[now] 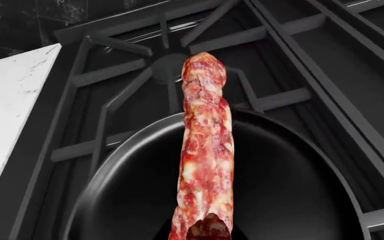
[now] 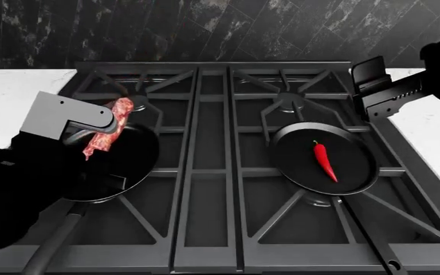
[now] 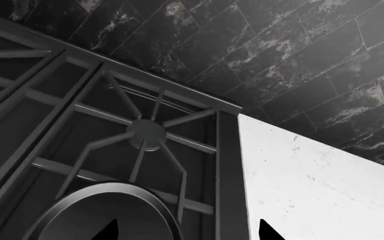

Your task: Place both pans onto different burners. Then place the chili pepper and the sausage on different pans.

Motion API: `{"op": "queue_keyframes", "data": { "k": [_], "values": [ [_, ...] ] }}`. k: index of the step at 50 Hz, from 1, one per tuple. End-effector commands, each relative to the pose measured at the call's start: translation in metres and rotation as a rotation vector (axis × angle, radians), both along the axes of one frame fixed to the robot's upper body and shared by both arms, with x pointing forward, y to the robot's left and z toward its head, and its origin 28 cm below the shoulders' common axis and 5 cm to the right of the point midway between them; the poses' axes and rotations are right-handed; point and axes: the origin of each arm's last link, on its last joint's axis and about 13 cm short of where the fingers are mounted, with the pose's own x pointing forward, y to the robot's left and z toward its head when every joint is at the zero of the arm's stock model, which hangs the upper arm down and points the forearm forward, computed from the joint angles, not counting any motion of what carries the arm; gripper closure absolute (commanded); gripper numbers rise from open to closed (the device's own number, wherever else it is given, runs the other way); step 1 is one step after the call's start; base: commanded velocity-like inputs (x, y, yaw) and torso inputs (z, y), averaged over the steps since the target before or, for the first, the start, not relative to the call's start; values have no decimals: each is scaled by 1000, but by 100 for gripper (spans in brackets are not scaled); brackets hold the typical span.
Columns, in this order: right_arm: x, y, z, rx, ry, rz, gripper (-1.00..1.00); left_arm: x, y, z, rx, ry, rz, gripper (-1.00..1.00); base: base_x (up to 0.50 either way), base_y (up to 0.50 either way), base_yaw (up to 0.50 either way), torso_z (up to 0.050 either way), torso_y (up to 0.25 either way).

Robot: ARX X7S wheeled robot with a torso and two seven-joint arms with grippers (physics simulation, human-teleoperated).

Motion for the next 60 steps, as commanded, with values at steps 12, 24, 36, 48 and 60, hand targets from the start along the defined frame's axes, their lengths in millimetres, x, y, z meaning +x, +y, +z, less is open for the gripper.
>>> {"op": "queue_keyframes", "data": {
  "k": [12,24,36,48,60],
  "values": [
    [-1,-1,-2,-2,4,-2,-100,4,-1,-10,-13,10,7,100,0,0,0,0,0],
    [1,0,-1,-4,5,0,-100,5,0,-14,-15,23,13,100,0,0,0,0,0],
    [2,-1,-1,-4,6,0,-100,6,-1,-17,-17,28,12,100,0,0,0,0,1],
    [1,-1,-2,-5,6,0,-100,5,-1,-20,-17,38,7,100,1,0,0,0,0],
    [1,-1,-2,-6,8,3,-100,4,0,-18,-17,47,4,-100,0,0,0,0,0]
  ]
}}
